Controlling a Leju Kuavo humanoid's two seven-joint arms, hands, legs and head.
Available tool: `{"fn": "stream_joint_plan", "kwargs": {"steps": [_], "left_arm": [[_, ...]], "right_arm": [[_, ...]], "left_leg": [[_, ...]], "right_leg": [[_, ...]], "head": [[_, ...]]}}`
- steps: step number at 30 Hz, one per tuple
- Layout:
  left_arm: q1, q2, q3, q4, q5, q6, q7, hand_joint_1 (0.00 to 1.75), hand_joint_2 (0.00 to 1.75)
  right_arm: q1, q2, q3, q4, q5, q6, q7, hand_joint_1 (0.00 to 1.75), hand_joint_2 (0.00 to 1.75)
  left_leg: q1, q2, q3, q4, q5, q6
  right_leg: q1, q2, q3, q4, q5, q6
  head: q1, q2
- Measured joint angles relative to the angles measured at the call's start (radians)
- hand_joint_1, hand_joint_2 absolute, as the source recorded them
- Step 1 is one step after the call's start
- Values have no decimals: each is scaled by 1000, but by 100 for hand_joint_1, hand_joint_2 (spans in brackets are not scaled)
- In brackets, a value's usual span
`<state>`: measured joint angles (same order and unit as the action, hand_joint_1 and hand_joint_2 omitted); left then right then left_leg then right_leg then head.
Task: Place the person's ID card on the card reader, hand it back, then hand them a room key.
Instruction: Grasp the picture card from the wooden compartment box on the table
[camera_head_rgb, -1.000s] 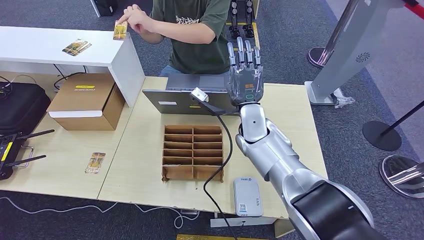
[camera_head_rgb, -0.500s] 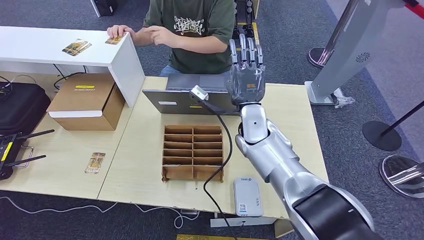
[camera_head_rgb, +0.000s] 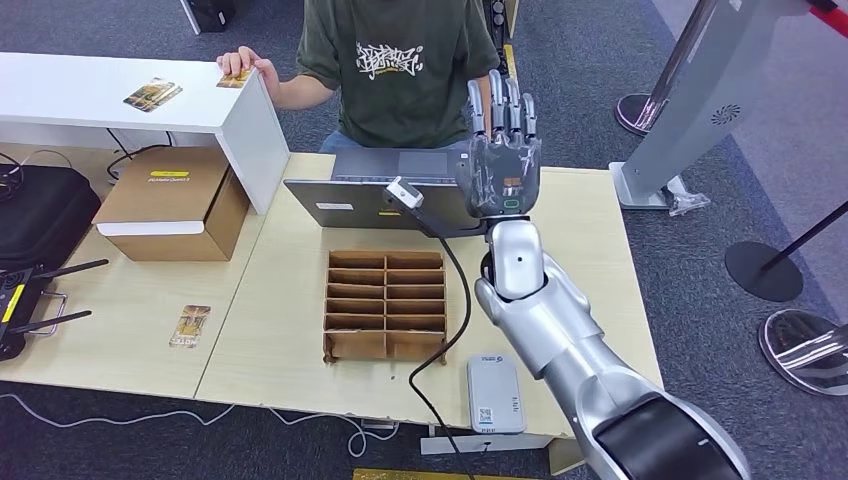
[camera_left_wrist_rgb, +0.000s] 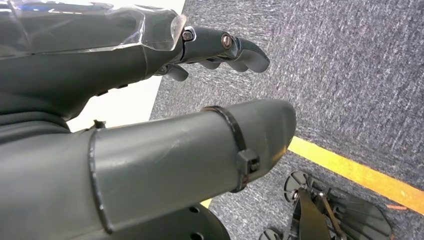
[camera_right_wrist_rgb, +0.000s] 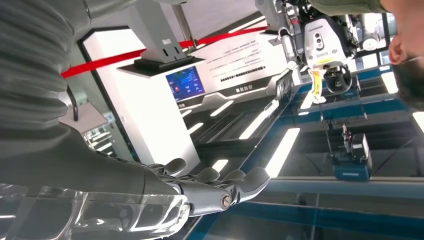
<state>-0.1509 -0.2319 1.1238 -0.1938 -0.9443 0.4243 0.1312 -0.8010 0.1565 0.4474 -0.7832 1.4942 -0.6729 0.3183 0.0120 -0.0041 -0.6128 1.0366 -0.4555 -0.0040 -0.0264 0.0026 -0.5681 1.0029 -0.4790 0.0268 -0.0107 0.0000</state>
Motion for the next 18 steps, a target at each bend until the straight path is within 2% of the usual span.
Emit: {"fn": "stream_joint_plan", "kwargs": {"steps": [13,18], "left_arm": [[31,-1,9,0,49,4,-31,0,0],[34,-1,9,0,50,1,-29,0,0]], "right_arm": [[363,-5,-13,-480,0,0,-25,0,175],[452,-7,-19,-589,0,0,-56,0,175]], "left_leg": [[0,0,-1,0,-1,0],[0,0,-1,0,-1,0]], "right_leg": [[0,0,-1,0,-1,0],[0,0,-1,0,-1,0]], "head": [[0,0],[0,0]]}}
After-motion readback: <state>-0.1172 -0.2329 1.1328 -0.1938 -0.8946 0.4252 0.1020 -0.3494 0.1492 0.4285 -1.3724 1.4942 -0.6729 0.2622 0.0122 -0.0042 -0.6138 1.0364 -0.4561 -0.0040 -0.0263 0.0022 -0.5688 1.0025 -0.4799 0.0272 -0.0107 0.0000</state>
